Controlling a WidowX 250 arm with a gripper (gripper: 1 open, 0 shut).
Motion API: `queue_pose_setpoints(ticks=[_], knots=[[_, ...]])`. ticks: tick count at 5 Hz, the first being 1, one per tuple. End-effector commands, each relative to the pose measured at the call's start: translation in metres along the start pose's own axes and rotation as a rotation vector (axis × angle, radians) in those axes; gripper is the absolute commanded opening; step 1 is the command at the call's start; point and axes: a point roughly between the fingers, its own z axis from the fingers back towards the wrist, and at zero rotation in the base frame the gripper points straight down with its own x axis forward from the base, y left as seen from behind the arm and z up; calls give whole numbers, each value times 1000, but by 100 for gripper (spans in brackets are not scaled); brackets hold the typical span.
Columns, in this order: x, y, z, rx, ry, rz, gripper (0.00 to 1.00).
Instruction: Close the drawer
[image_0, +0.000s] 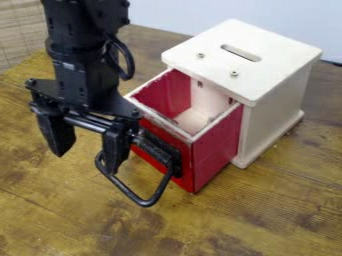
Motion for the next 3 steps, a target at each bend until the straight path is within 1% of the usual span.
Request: queue_pose_setpoints(ticks=[1,3], knots=[[5,-4,11,-9,-52,-8,100],[5,-4,3,-6,-34,-4,100]])
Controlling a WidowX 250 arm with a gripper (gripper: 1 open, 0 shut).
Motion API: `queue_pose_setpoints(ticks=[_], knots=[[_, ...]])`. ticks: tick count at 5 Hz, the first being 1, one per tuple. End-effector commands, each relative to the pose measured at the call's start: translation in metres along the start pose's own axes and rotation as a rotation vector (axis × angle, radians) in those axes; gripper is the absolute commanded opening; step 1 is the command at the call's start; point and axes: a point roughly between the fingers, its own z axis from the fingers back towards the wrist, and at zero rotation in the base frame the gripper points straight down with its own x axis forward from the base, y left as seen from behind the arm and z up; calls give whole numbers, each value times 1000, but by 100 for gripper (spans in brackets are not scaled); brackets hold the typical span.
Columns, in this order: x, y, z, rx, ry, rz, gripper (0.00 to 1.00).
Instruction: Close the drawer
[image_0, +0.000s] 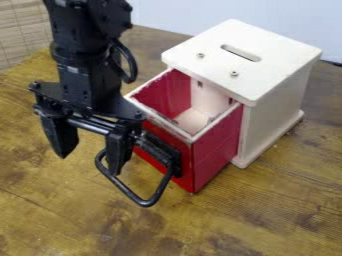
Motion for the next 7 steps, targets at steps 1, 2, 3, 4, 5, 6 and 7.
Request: queue_pose_setpoints(ticks=[1,2,3,4,5,6,7], knots=[[2,-4,6,-5,-28,-9,100],[1,-4,2,-4,-18,-7,100],[1,-4,-2,-2,-8,-5,100],[0,-4,-6,-1,1,-4,100],[0,-4,-10,1,11,-4,100],[0,-4,-14,2,22,-2,100],[-1,-5,-18,3,32,-1,100]])
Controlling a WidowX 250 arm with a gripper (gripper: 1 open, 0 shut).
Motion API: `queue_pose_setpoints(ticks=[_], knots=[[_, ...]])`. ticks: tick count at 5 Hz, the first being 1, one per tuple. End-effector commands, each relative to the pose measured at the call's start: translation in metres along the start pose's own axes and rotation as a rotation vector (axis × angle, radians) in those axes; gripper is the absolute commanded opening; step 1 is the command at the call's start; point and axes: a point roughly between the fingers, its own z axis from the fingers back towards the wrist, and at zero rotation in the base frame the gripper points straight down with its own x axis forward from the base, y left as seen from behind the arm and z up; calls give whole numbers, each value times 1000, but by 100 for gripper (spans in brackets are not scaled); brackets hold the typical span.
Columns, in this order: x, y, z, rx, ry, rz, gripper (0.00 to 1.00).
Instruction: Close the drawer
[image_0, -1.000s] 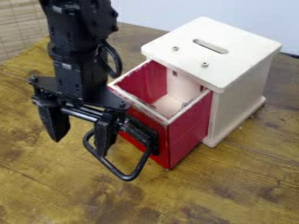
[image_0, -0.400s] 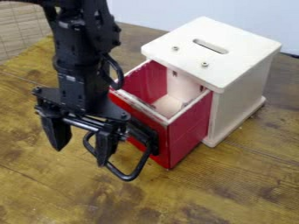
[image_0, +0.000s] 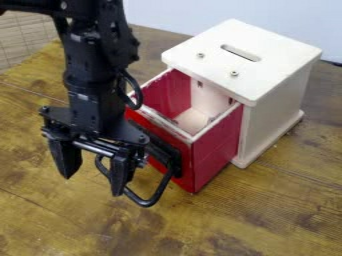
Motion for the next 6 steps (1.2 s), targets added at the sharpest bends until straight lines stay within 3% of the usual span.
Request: queue_pose_setpoints(ticks=[1,6], knots=[[1,-3,3,-3,-17,-6,100],[5,-4,-18,5,22,4,100]])
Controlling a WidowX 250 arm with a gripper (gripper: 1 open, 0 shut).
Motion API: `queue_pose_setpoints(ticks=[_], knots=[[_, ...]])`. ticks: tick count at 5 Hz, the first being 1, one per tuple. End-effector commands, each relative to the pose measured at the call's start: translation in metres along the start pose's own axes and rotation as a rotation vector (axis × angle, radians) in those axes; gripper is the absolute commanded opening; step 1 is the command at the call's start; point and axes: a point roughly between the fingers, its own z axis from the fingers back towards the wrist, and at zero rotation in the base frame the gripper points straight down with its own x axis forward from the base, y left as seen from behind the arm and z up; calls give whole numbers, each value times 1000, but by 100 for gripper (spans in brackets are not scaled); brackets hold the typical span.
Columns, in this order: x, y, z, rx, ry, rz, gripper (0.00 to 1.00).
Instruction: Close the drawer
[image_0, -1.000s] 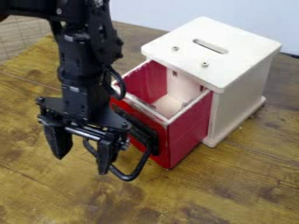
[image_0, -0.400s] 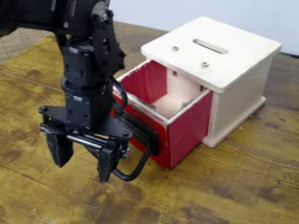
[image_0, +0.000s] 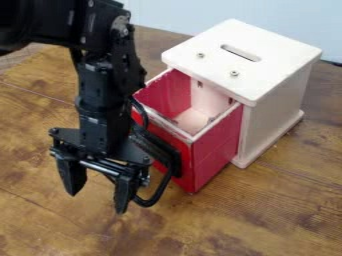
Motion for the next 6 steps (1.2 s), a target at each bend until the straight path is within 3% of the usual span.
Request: queue_pose_setpoints(ticks=[1,6], knots=[[6,-3,6,-5,-33,-3,100],[17,-7,-10,-7,-19,11,100]])
